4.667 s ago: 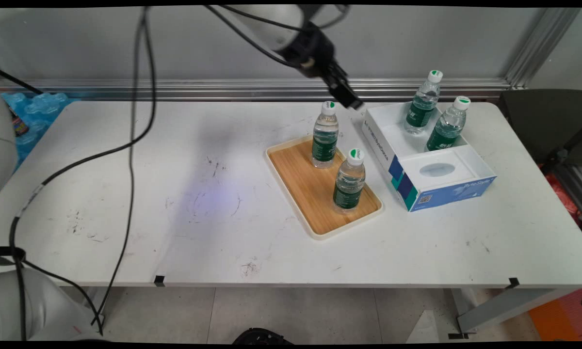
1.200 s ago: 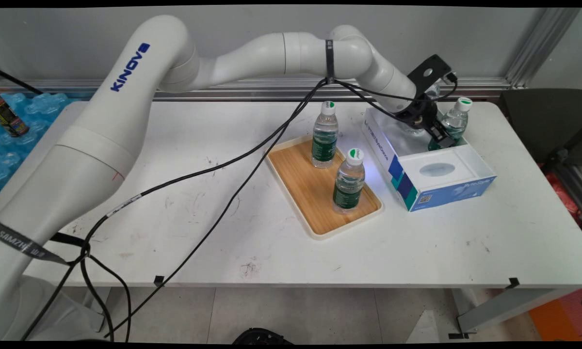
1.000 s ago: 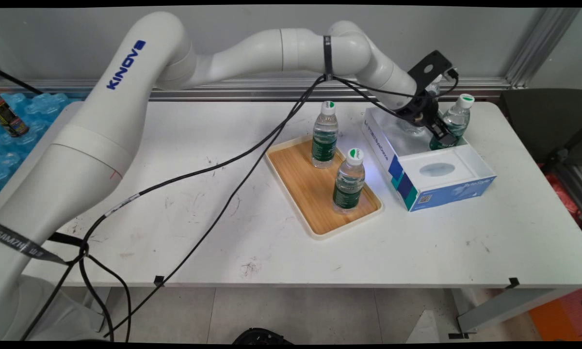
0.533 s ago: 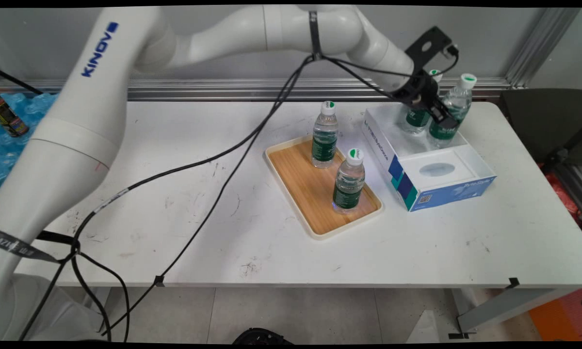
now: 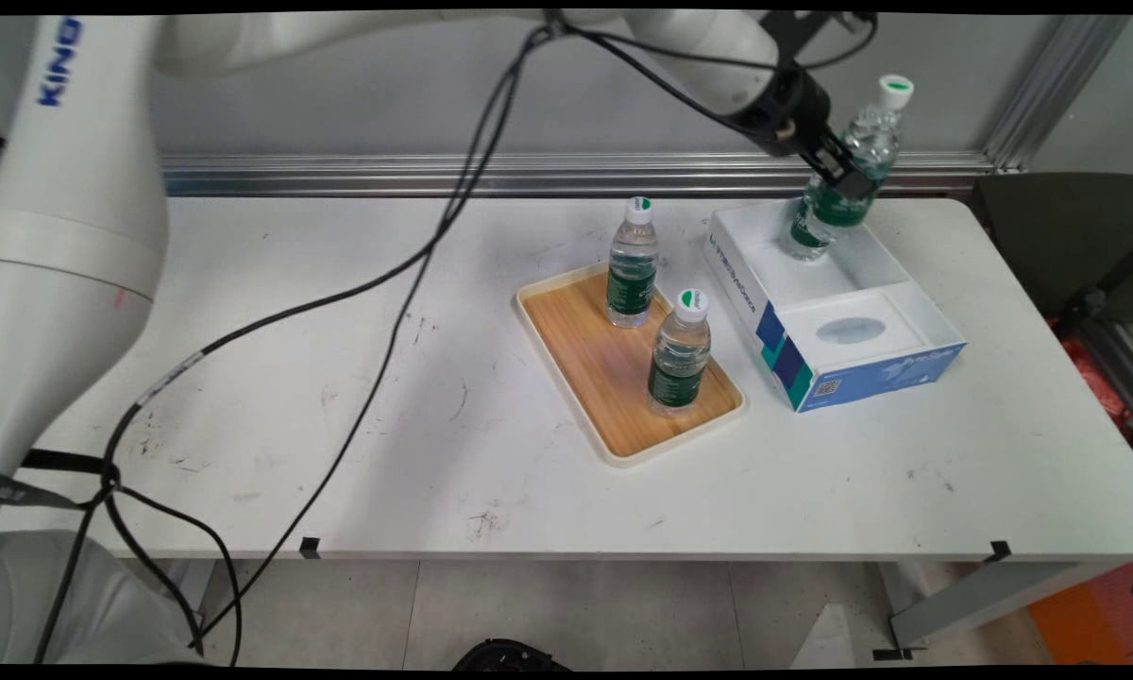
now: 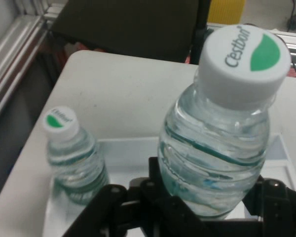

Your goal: Place the picked object on the tray

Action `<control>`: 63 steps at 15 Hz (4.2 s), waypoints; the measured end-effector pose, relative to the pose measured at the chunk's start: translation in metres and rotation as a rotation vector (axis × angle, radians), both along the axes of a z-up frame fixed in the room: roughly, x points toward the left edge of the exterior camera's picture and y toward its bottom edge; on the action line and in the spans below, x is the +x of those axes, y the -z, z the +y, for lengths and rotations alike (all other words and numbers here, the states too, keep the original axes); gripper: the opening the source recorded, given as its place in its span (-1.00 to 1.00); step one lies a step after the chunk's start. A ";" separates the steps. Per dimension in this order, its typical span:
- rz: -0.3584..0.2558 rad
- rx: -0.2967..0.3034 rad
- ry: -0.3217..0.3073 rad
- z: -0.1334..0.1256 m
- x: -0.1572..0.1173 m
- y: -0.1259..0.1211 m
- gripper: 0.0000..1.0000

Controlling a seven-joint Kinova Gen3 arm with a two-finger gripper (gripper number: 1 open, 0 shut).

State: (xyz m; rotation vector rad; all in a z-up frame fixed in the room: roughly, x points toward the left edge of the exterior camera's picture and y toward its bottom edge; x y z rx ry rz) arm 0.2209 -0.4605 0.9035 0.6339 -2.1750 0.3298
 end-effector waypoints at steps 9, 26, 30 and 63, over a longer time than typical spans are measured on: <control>-0.074 0.053 -0.026 0.056 0.078 -0.045 -1.00; -0.162 0.191 -0.041 0.153 0.245 -0.005 -1.00; -0.150 0.185 -0.048 0.150 0.253 0.017 -1.00; -0.064 0.127 -0.049 0.109 0.254 0.134 1.00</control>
